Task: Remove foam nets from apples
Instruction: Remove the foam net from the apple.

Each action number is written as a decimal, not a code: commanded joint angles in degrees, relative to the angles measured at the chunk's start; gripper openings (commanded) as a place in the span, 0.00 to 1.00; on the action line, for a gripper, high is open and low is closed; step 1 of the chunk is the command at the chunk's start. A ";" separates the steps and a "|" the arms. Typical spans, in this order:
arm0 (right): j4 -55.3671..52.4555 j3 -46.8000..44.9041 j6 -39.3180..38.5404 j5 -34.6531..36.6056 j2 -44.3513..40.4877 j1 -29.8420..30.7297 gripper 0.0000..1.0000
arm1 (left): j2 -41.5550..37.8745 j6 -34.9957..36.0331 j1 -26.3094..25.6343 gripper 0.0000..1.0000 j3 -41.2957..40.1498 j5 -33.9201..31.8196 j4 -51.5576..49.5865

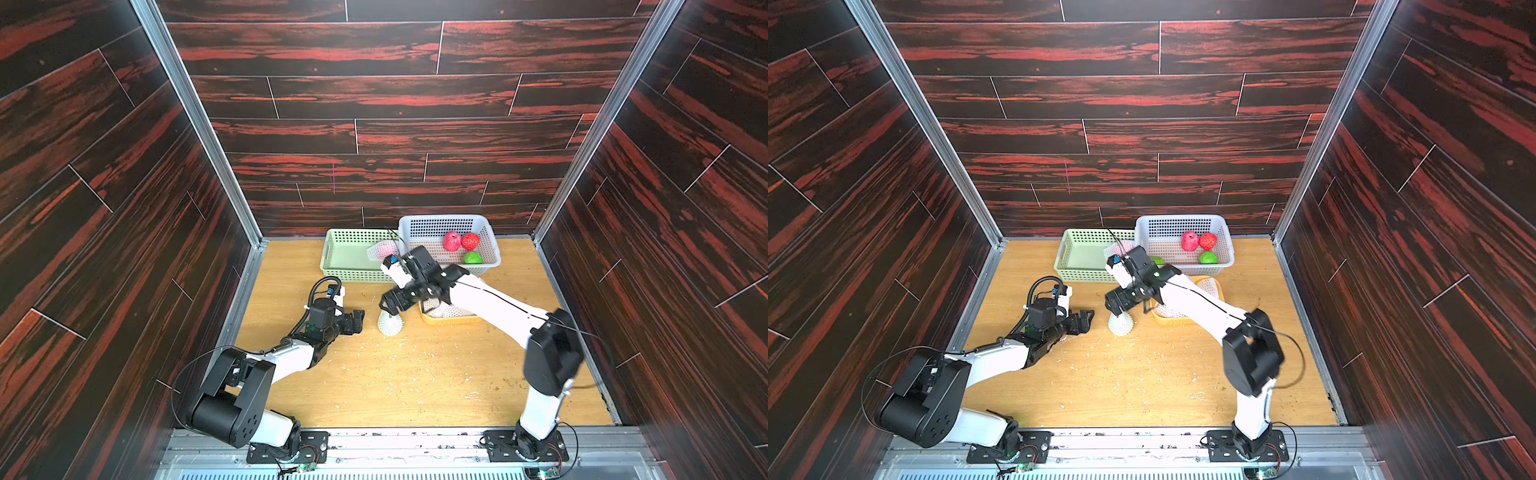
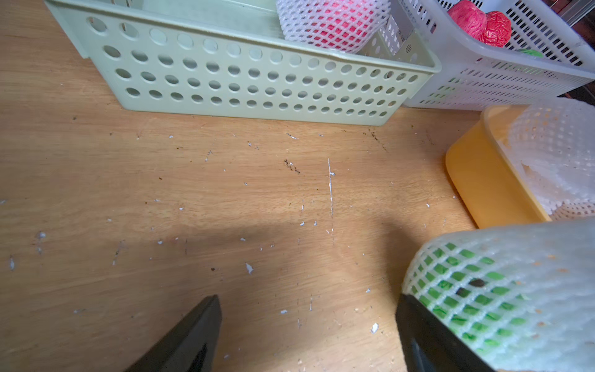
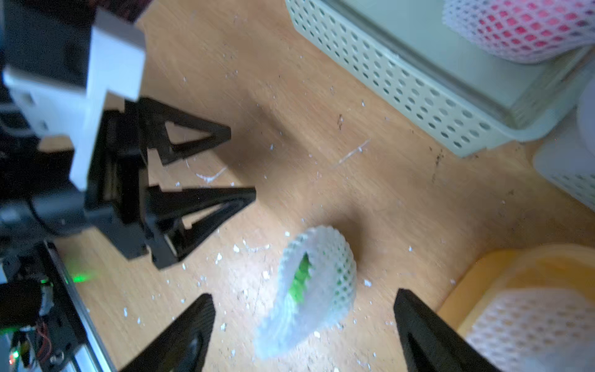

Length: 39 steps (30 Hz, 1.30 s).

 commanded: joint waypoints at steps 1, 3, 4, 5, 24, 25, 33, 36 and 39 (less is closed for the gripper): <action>19.88 -13.50 1.31 -0.81 -7.71 -0.12 0.93 | -1.51 -0.11 0.33 0.90 0.43 0.02 0.52; 28.66 -20.35 2.77 -0.87 -8.98 0.02 0.95 | -1.16 -0.10 0.33 0.90 0.77 0.26 0.46; 31.58 -22.28 3.26 -0.25 -8.68 0.28 0.95 | -1.08 -0.09 0.33 0.90 0.93 0.46 0.35; 33.90 -23.57 3.23 0.91 -8.16 0.76 0.95 | -0.99 -0.18 0.33 0.90 0.97 0.56 0.42; 50.32 -25.52 3.38 8.27 7.79 2.90 0.96 | -1.86 -0.35 0.33 0.89 -0.07 0.03 0.61; 49.56 -24.89 3.45 8.29 8.59 2.92 0.95 | -1.91 -0.21 0.33 0.90 -0.18 -0.13 0.69; 50.06 -23.92 4.51 4.93 11.08 2.43 0.75 | -1.87 -0.19 0.33 0.90 -0.10 -0.31 0.36; 50.31 -24.02 4.67 3.76 11.29 2.30 0.63 | -2.25 0.06 0.33 0.90 -0.01 -0.41 -0.07; 49.33 -23.73 4.88 3.39 10.17 2.24 0.51 | -2.76 0.24 0.33 0.90 -0.18 -0.78 -0.58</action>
